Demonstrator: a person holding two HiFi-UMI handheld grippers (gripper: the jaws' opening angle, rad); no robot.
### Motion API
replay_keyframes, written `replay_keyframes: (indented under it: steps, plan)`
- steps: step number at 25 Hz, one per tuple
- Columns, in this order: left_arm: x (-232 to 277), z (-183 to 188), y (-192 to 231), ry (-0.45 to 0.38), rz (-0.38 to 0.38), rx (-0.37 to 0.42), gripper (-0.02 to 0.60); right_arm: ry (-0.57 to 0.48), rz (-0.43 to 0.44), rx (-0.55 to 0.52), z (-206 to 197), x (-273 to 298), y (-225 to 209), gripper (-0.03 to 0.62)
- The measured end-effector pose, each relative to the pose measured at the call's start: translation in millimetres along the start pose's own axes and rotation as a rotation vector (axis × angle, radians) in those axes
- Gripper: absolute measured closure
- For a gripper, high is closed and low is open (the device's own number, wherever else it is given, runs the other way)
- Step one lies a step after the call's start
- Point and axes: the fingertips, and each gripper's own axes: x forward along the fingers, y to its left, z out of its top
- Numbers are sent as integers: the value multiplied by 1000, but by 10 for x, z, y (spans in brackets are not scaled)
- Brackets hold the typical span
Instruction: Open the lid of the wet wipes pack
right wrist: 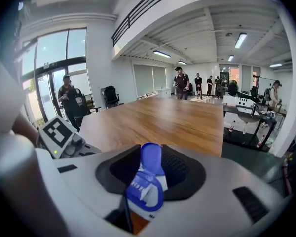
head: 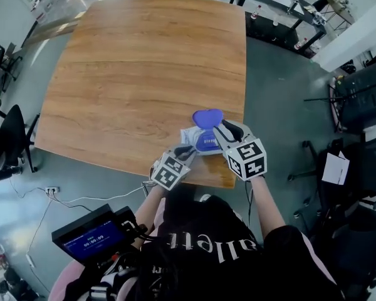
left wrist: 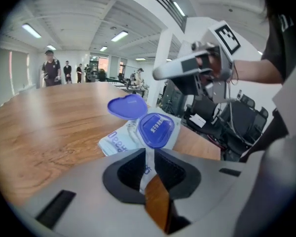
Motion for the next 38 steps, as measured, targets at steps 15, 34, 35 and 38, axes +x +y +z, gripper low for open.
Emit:
replay_keyframes:
  steps: [15, 34, 35, 38]
  plan:
    - [-1024, 719, -756, -345, 89, -218, 525, -185, 8, 203, -501, -1309, 553, 479]
    - [-1705, -37, -2404, -390, 142, -321, 525, -177, 177, 311, -1352, -2377, 1579, 479]
    - [-1760, -60, -2423, -394, 150, -321, 526, -177, 184, 308, -1365, -2389, 1644, 479]
    - [-1865, -96, -2422, -418, 163, -312, 526, -187, 193, 280, -1363, -2398, 1808, 480]
